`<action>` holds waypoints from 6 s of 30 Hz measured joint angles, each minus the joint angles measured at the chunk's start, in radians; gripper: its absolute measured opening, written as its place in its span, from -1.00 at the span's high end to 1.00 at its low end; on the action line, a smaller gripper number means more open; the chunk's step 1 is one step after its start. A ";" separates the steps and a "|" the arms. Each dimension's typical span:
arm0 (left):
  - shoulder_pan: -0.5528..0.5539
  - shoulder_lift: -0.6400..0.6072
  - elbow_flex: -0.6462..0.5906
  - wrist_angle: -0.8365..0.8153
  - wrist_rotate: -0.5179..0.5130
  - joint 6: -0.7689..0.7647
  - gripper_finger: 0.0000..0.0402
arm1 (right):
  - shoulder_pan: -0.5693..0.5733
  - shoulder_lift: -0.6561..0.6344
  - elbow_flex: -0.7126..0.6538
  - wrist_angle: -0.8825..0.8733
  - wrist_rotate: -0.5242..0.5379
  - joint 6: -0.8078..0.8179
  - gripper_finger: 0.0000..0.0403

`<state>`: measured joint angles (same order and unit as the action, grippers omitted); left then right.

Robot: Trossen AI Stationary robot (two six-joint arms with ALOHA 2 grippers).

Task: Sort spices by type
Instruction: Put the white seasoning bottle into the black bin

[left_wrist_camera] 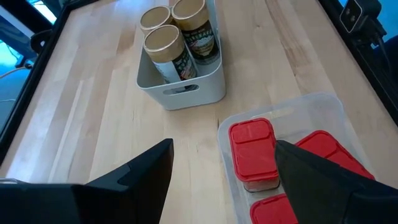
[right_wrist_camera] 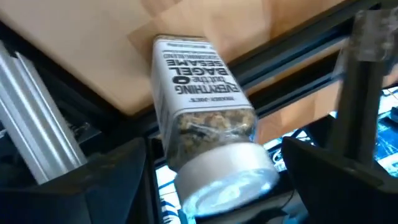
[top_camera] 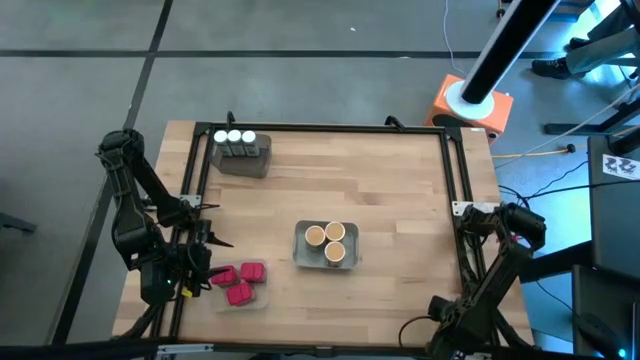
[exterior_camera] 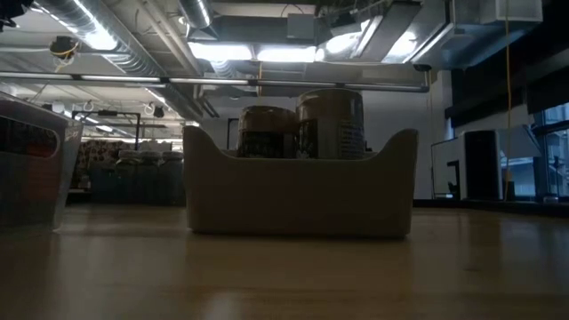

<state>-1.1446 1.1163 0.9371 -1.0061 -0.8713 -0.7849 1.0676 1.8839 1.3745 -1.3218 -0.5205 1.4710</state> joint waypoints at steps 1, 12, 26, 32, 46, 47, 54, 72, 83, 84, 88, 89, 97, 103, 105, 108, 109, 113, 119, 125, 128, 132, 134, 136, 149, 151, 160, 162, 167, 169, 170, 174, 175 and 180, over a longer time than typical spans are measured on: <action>0.000 0.000 0.000 0.000 0.000 0.000 -0.31 | 0.000 0.000 -0.011 0.025 -0.005 0.003 -0.84; 0.000 0.000 0.000 0.000 0.000 0.000 -0.31 | 0.000 0.000 -0.075 0.120 -0.006 0.044 -0.38; 0.000 0.000 0.000 0.000 0.000 0.004 -0.31 | -0.053 0.000 -0.055 0.118 0.048 0.177 -0.01; 0.000 0.000 0.000 0.000 -0.001 0.004 -0.31 | -0.118 0.000 -0.023 0.119 0.104 0.173 -0.01; 0.000 0.000 0.000 -0.001 -0.019 0.025 -0.31 | -0.357 -0.001 0.078 -0.027 0.295 -0.069 -0.01; 0.000 0.000 0.000 -0.001 -0.025 0.026 -0.31 | -0.376 0.000 0.086 -0.053 0.312 -0.096 -0.01; 0.012 0.000 -0.046 0.002 -0.057 0.006 -0.31 | -0.517 -0.001 0.106 -0.173 0.425 -0.257 -0.01; 0.237 -0.001 -0.242 0.202 0.118 0.119 -0.31 | -0.971 -0.001 0.106 -0.158 0.687 -0.671 -0.01; 0.387 -0.001 -0.337 0.454 0.231 0.375 -0.31 | -1.215 -0.001 0.106 0.096 0.611 -0.852 -0.01; 0.398 -0.001 -0.340 0.474 0.234 0.393 -0.31 | -1.235 -0.001 0.106 0.119 0.595 -0.856 -0.01; 0.437 -0.001 -0.341 0.518 0.243 0.446 -0.31 | -1.297 -0.001 0.105 0.204 0.525 -0.875 -0.01; 0.446 -0.001 -0.341 0.530 0.245 0.454 -0.31 | -1.309 -0.001 0.105 0.229 0.509 -0.877 -0.01; 0.499 -0.001 -0.341 0.599 0.266 0.516 -0.31 | -1.359 -0.001 0.105 0.299 0.395 -0.882 -0.01; 0.527 -0.001 -0.341 0.608 0.266 0.521 -0.31 | -1.356 0.015 0.102 0.252 0.309 -0.890 -0.01; 0.534 -0.001 -0.341 0.609 0.266 0.525 -0.31 | -1.355 0.017 0.104 0.243 0.301 -0.891 -0.01; 0.539 -0.001 -0.341 0.631 0.266 0.529 -0.31 | -1.358 0.018 0.103 0.205 0.290 -0.877 -0.01; 0.539 -0.001 -0.341 0.646 0.266 0.535 -0.31 | -1.359 0.018 0.103 0.215 0.291 -0.875 -0.01; 0.539 -0.001 -0.341 0.697 0.266 0.585 -0.31 | -1.364 0.048 0.104 0.191 0.297 -0.850 -0.01; 0.539 -0.001 -0.341 0.758 0.266 0.651 -0.31 | -1.365 0.078 0.109 0.169 0.268 -0.898 -0.01; 0.539 -0.001 -0.341 0.790 0.266 0.709 -0.31 | -1.369 0.094 0.100 0.209 0.305 -0.911 -0.22; 0.539 -0.001 -0.341 0.790 0.266 0.719 -0.31 | -1.371 0.086 0.104 0.242 0.319 -0.930 -0.29; 0.540 -0.001 -0.341 0.790 0.266 0.722 -0.31 | -1.370 0.087 0.102 0.252 0.320 -0.957 -0.29; 0.540 -0.001 -0.341 0.790 0.266 0.723 -0.31 | -1.369 0.087 0.111 0.244 0.320 -0.976 -0.28; 0.540 -0.001 -0.341 0.790 0.266 0.736 -0.31 | -1.368 0.086 0.134 0.202 0.320 -0.995 -0.27; 0.648 -0.001 -0.341 0.798 0.319 0.728 -0.31 | -1.279 0.046 0.312 -0.094 0.485 -1.058 -0.27; 0.675 -0.001 -0.341 0.816 0.365 0.743 -0.31 | -1.260 0.017 0.313 -0.093 0.485 -1.058 -0.27; 0.877 -0.001 -0.341 0.951 0.558 0.837 -0.31 | -1.137 -0.240 0.147 0.051 0.580 -1.007 -0.28; 0.935 -0.001 -0.341 0.980 0.617 0.845 -0.31 | -1.124 -0.324 0.049 0.153 0.614 -0.986 -0.28; 1.067 0.001 -0.341 1.045 0.673 0.870 -0.31 | -1.104 -0.520 -0.245 0.451 0.685 -0.977 -0.28; 1.115 0.016 -0.341 1.086 0.697 0.880 -0.31 | -1.104 -0.586 -0.365 0.586 0.702 -0.985 -0.28; 1.138 0.028 -0.341 1.103 0.711 0.890 -0.31 | -1.106 -0.615 -0.422 0.648 0.713 -0.995 -0.28; 1.229 0.120 -0.315 1.171 0.776 0.903 -0.31 | -1.107 -0.696 -0.621 0.868 0.771 -1.033 -0.28; 1.249 0.151 -0.300 1.179 0.789 0.906 -0.31 | -1.107 -0.712 -0.661 0.919 0.789 -1.039 -0.28; 1.327 0.324 -0.162 1.176 0.883 0.899 -0.31 | -1.106 -0.741 -0.809 1.130 0.842 -1.055 -0.28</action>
<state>0.1823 1.4406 0.7750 0.1697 0.0121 0.1141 -0.0387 1.1427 0.5659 -0.1920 0.3212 0.4160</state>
